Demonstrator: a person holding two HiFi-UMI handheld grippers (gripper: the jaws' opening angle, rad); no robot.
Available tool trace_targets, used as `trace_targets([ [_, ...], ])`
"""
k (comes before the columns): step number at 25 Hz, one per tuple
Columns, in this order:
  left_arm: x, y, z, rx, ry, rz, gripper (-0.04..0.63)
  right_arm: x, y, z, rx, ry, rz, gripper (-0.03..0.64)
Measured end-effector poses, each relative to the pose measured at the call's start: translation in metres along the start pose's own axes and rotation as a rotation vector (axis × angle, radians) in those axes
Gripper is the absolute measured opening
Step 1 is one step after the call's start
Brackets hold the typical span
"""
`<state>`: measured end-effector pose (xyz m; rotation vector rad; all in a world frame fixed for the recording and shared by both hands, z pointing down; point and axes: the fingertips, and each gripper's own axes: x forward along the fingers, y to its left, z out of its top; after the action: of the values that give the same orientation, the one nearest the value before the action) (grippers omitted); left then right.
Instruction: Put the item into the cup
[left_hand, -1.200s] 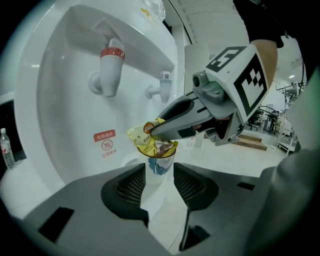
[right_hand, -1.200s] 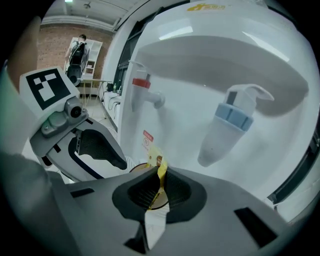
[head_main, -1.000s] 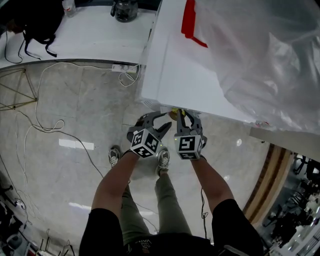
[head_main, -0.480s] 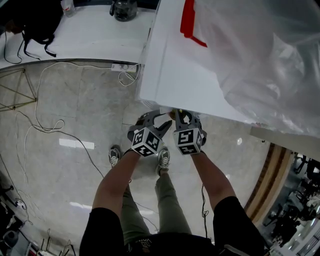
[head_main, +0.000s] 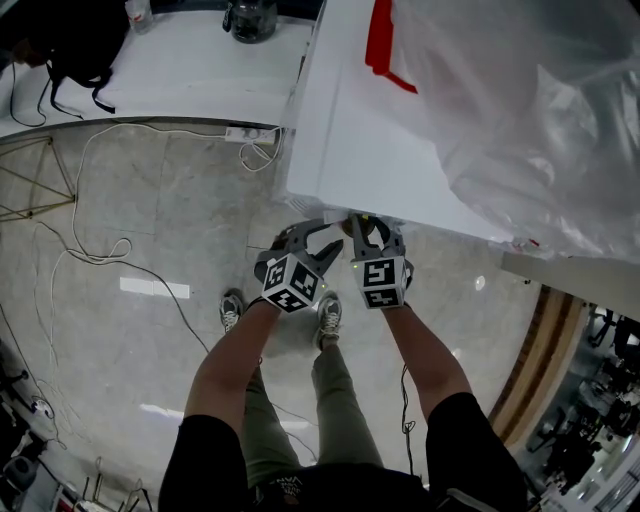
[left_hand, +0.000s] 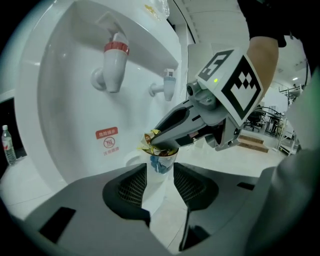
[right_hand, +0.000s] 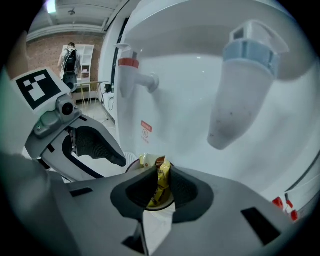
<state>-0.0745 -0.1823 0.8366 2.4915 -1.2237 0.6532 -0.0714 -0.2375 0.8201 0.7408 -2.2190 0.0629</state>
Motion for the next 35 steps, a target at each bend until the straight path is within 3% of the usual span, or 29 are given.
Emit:
trace_targets([
  [17, -0.040, 0.003, 0.022, 0.012, -0.012, 0.010, 0.166, -0.057, -0.011, 0.005, 0.224, -0.086, -0.136, 0.054],
  [21, -0.057, 0.002, 0.033, 0.017, -0.026, 0.009, 0.139, -0.077, -0.011, 0.011, 0.266, -0.117, -0.171, 0.054],
  [26, -0.079, -0.004, 0.051, 0.046, -0.050, -0.003, 0.050, -0.106, -0.007, 0.017, 0.322, -0.142, -0.229, 0.054],
  [35, -0.135, -0.036, 0.105, 0.074, -0.082, -0.035, 0.030, -0.189, -0.006, 0.034, 0.471, -0.214, -0.287, 0.052],
])
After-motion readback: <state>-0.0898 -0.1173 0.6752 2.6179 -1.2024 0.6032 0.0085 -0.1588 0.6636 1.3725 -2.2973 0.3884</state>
